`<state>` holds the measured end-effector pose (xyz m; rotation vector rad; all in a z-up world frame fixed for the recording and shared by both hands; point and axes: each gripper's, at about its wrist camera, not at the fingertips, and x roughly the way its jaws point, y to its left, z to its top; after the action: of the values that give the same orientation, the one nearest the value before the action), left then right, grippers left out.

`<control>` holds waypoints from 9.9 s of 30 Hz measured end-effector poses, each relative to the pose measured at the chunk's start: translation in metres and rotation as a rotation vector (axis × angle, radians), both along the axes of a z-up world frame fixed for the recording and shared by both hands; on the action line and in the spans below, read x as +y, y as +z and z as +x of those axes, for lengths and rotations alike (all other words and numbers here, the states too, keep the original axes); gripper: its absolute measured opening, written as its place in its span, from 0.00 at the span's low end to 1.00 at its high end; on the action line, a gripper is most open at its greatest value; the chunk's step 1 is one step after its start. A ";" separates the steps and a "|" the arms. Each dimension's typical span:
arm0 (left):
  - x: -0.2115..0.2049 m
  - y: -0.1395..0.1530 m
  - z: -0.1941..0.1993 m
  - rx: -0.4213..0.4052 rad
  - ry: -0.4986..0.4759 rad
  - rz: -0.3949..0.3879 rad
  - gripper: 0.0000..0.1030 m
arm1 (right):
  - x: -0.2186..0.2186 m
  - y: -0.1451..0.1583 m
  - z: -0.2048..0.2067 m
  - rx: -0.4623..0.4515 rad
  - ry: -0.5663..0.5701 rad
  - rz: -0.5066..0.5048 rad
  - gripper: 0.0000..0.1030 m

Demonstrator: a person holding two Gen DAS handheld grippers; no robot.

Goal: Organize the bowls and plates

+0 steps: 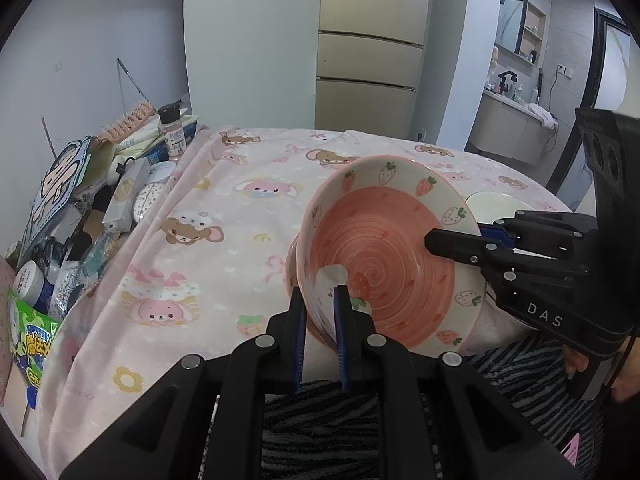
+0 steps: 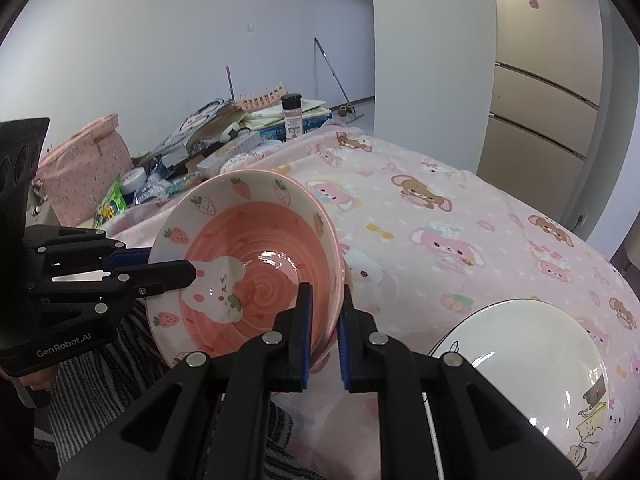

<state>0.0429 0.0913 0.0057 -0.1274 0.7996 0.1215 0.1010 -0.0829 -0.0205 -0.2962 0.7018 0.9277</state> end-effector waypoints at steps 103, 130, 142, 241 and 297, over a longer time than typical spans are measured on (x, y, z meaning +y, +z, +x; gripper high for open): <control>-0.174 0.142 0.008 -0.384 -0.460 -0.086 1.00 | -0.248 0.147 -0.086 -0.435 -0.369 0.202 1.00; -0.347 0.085 0.091 -0.048 -0.779 -0.118 1.00 | -0.398 0.091 -0.047 -0.206 -0.683 0.165 1.00; -0.395 0.028 0.141 0.148 -0.802 -0.138 0.87 | -0.458 0.012 -0.019 0.057 -0.821 0.182 0.72; -0.035 0.124 0.002 -0.215 -0.174 0.011 0.12 | -0.066 0.110 0.001 -0.059 -0.014 0.311 0.12; 0.035 0.014 0.026 -0.159 -0.012 -0.035 0.12 | 0.016 0.000 0.029 -0.010 0.055 0.073 0.13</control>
<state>0.0694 0.1264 0.0193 -0.1631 0.6439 0.0846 0.1295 -0.0664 -0.0201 -0.2564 0.6515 1.0009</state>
